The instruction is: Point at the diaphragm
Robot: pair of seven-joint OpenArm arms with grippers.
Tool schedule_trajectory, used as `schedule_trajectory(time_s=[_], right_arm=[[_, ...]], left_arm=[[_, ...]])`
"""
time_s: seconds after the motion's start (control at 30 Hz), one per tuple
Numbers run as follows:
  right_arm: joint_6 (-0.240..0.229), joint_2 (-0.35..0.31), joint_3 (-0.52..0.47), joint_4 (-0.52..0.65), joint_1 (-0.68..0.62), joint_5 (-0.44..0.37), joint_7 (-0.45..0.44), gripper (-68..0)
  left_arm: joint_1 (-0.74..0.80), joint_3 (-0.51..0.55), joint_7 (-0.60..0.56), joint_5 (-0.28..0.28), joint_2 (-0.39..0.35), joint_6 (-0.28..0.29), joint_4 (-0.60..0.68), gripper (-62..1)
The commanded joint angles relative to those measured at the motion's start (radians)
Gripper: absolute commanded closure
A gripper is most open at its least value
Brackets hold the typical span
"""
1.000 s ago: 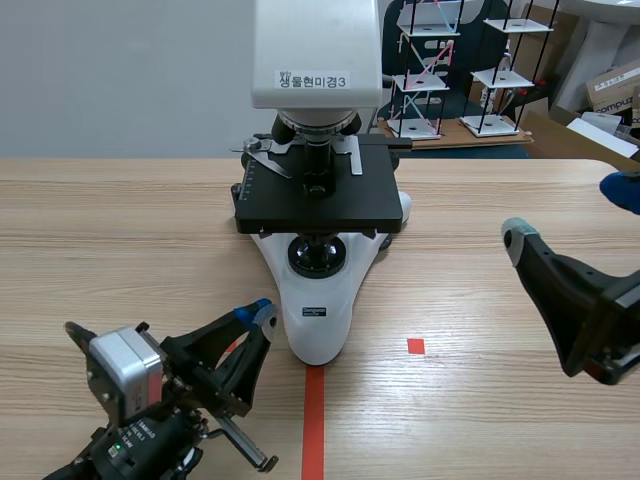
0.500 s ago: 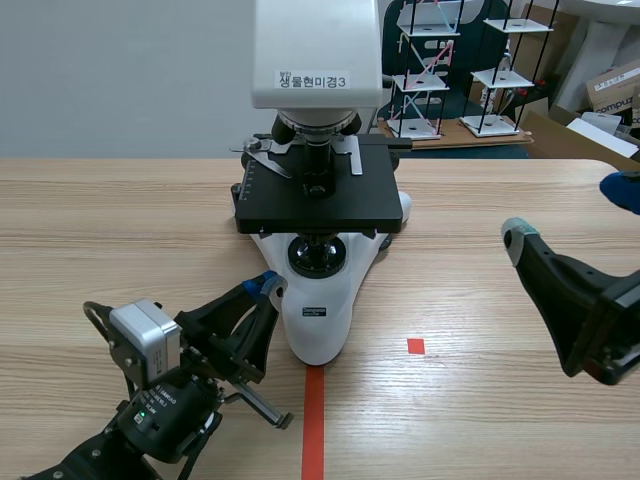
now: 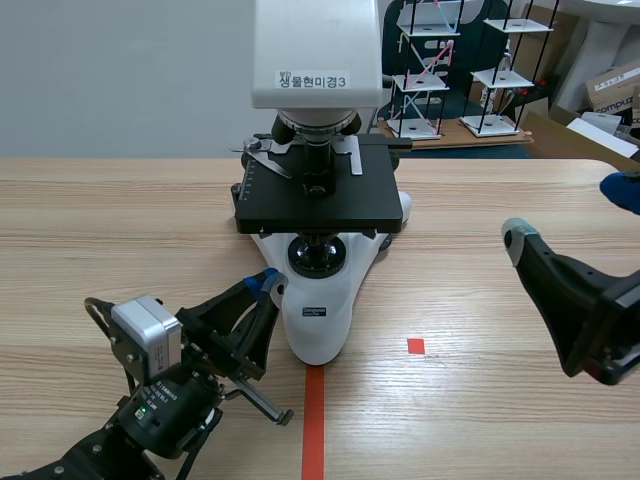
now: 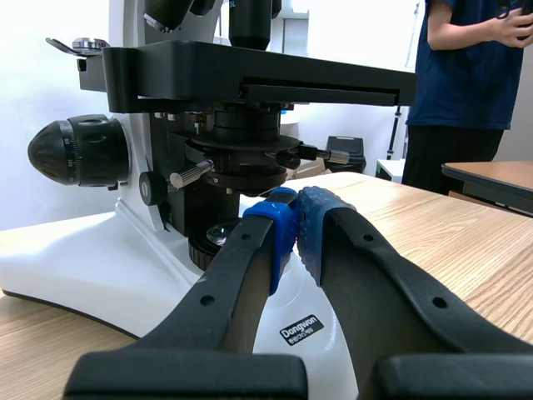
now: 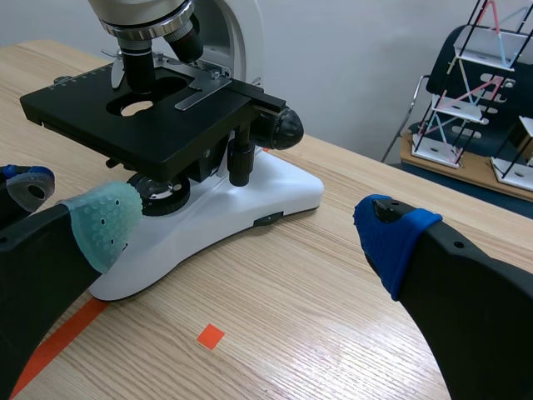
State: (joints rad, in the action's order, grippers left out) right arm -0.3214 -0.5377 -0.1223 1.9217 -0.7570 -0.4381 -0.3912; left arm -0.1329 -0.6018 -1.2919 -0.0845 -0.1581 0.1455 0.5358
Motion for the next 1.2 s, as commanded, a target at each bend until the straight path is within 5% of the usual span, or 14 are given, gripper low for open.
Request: schedule_trajectory(time_s=[0.0,1.17], right_arm=[[0.000,-0.002,-0.002,0.006,0.009,-0.011,-0.014,-56.0],[0.000,-0.002,-0.002,0.006,0.009,-0.011,-0.014,-56.0]], left_arm=[[-0.003,0.005,-0.014,0.008,-0.003,-0.002,-0.005,-3.1],[-0.003,0.005,-0.025,0.022,-0.004,-0.002,-0.021,-3.1]])
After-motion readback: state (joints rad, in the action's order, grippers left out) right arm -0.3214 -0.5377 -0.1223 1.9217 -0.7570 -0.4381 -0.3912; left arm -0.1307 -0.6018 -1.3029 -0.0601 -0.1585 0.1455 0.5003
